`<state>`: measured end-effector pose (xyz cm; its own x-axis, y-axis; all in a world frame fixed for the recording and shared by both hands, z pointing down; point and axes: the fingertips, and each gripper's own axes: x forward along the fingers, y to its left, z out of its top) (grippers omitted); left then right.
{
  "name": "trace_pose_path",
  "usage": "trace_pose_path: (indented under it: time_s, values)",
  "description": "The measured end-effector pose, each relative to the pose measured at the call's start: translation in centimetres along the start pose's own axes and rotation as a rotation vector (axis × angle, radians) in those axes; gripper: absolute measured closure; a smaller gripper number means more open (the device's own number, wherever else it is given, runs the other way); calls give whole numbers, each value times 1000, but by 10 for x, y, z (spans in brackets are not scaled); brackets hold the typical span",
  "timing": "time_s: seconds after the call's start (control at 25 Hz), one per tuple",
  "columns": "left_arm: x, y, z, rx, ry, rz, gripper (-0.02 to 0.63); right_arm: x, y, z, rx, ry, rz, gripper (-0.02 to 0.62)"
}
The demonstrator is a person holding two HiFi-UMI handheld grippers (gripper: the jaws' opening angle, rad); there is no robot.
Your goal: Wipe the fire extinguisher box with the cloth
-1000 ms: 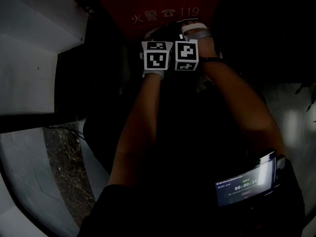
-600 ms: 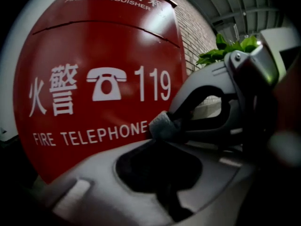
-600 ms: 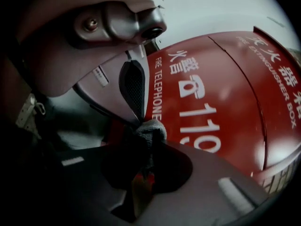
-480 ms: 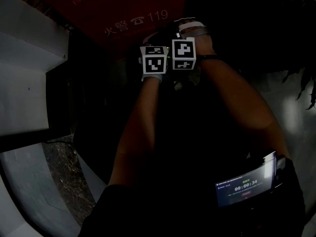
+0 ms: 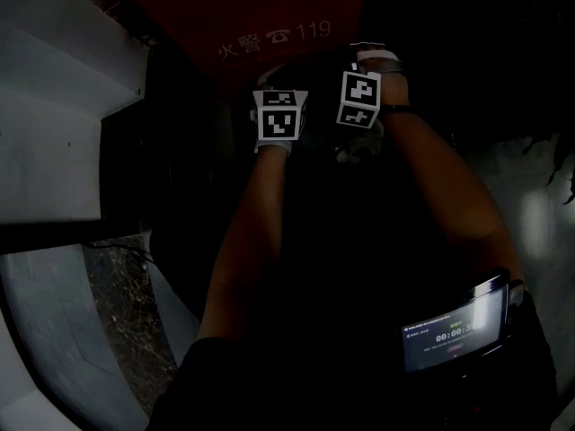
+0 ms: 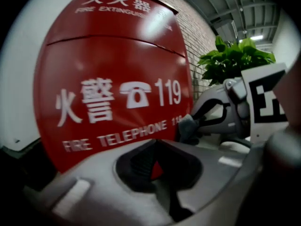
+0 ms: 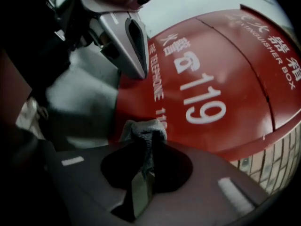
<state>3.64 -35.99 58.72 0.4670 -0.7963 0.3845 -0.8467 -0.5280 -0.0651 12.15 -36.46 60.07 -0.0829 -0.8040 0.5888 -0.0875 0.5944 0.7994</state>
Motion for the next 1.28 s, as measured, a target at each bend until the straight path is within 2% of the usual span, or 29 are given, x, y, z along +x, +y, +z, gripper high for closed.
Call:
trace_pose_path:
  time_s: [0.12, 0.2, 0.32, 0.52, 0.6, 0.68, 0.8, 0.96, 1.28]
  values:
    - [-20, 38, -6, 44, 5, 66, 606, -4, 6, 40, 42, -73, 18, 560]
    - [-30, 56, -15, 68, 26, 92, 606, -1, 13, 73, 29, -118, 36, 560]
    - [-38, 79, -32, 32, 56, 114, 606, 9, 18, 115, -29, -165, 46, 560]
    - [-44, 111, -61, -38, 123, 149, 606, 29, 27, 165, -58, -231, 77, 560]
    - [-48, 127, -69, -21, 162, 156, 606, 35, 35, 182, -87, -254, 92, 560]
    - [-51, 141, -76, -18, 189, 168, 606, 41, 42, 195, -114, -270, 104, 560]
    - [-58, 158, -80, -86, 185, 212, 606, 46, 51, 217, -149, -292, 115, 560]
    - [-53, 155, -82, -117, 172, 181, 606, 52, 57, 244, -171, -311, 120, 560]
    - [-46, 160, -90, -198, 157, 178, 604, 58, 64, 249, -163, -313, 109, 560]
